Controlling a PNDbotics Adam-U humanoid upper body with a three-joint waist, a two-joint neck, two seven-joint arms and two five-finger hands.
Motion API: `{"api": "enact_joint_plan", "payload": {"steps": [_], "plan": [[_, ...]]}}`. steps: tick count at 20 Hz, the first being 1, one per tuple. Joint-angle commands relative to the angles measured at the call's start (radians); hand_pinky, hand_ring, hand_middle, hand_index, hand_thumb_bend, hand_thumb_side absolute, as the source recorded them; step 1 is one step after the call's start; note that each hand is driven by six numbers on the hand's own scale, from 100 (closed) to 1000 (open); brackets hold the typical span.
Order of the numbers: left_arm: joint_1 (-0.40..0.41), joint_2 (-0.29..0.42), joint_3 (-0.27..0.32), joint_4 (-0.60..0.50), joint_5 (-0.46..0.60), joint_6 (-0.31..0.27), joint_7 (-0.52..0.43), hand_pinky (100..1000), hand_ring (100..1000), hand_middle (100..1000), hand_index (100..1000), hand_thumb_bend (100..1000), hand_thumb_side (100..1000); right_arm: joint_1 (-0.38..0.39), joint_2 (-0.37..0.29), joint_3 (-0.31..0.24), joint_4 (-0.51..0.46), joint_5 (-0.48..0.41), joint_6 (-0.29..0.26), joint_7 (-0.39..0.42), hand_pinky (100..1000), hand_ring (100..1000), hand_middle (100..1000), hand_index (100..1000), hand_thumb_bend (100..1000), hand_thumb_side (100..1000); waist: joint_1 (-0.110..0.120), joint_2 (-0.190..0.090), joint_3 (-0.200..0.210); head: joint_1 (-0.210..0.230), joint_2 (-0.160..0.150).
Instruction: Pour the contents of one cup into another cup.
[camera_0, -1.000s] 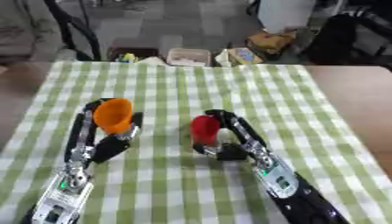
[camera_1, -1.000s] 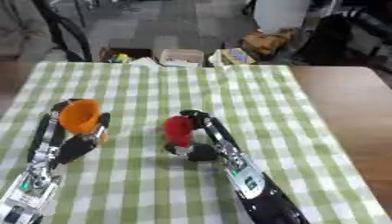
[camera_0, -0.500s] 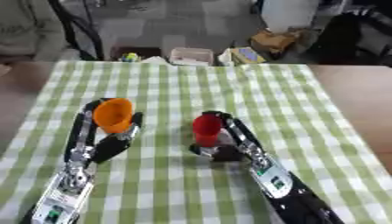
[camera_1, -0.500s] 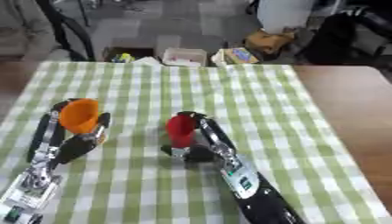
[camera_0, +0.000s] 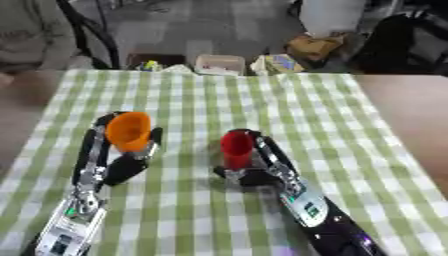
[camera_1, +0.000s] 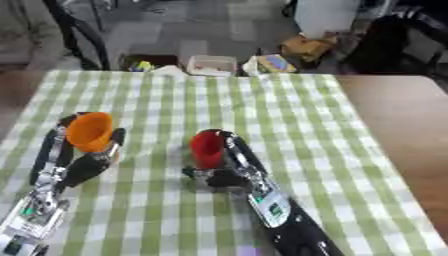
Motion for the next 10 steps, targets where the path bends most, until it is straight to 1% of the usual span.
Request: {"api": "enact_joint_plan", "payload": {"steps": [1, 4, 7, 8, 9, 10], "plan": [[-0.018, 0.009, -0.001, -0.023, 0.007, 0.0, -0.002, 417, 506, 416, 640, 100, 300, -0.02, 0.005, -0.007, 0.002, 0.012, 0.001, -0.015, 723, 605, 565, 785, 533, 285, 0.004, -0.015, 0.001, -0.001, -0.006], [-0.018, 0.009, -0.001, -0.023, 0.008, 0.0, -0.002, 417, 506, 416, 640, 100, 301, -0.024, 0.01, -0.01, 0.005, 0.011, 0.003, -0.033, 701, 570, 523, 747, 452, 261, 0.004, -0.015, 0.001, 0.0, -0.005], [-0.018, 0.009, -0.001, -0.022, 0.008, 0.0, -0.003, 417, 506, 416, 640, 100, 301, -0.026, 0.012, -0.01, 0.006, 0.011, 0.004, -0.046, 701, 570, 523, 747, 452, 261, 0.004, -0.014, 0.002, 0.0, -0.005], [-0.018, 0.009, -0.001, -0.022, 0.008, 0.0, -0.003, 416, 507, 416, 641, 100, 303, -0.026, 0.012, -0.011, 0.006, 0.011, 0.004, -0.048, 657, 512, 459, 677, 303, 214, 0.004, -0.014, 0.002, 0.0, -0.005], [-0.018, 0.009, -0.001, -0.021, 0.008, 0.0, -0.002, 416, 507, 416, 641, 100, 304, -0.027, 0.015, -0.015, 0.004, 0.006, 0.004, -0.056, 647, 499, 445, 663, 282, 189, 0.004, -0.014, 0.002, 0.0, -0.005], [-0.018, 0.009, -0.001, -0.021, 0.008, 0.0, -0.002, 416, 506, 416, 641, 100, 303, -0.027, 0.016, -0.016, 0.003, 0.0, 0.004, -0.065, 634, 483, 427, 645, 225, 157, 0.004, -0.014, 0.002, -0.001, -0.006]]}}
